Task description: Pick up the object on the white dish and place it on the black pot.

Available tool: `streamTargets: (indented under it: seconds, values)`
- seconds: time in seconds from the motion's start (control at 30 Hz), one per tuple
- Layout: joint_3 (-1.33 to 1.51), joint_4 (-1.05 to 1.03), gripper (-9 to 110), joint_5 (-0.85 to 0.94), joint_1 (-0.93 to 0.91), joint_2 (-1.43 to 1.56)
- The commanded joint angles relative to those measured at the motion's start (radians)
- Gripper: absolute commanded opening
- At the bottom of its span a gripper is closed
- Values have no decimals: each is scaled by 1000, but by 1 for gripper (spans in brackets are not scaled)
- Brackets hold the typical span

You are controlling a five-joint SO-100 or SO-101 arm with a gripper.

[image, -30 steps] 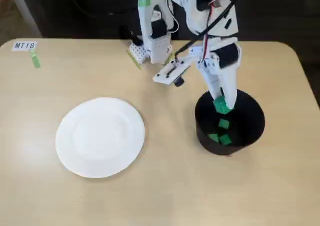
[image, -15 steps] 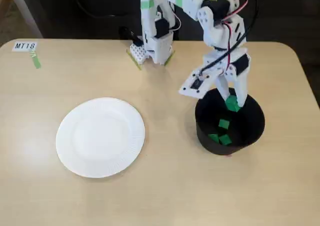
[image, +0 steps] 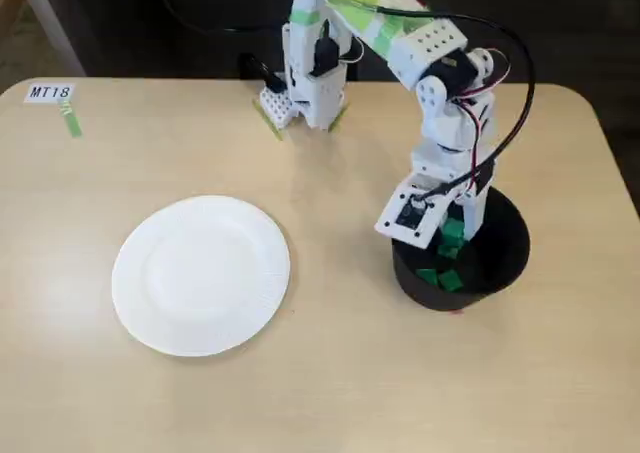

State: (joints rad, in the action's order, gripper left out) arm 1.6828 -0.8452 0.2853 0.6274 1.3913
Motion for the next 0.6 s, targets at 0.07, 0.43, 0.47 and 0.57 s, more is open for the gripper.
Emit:
streamTargets:
  seconds: [0.07,0.43,0.47,0.57]
  values:
    - [-137,-8,0,31,-8,-38]
    - [-262,-64,0,80,-28,-181]
    - [-264,-64,0,78,-29,-186]
    - [-267,-74,0,77,-37,-199]
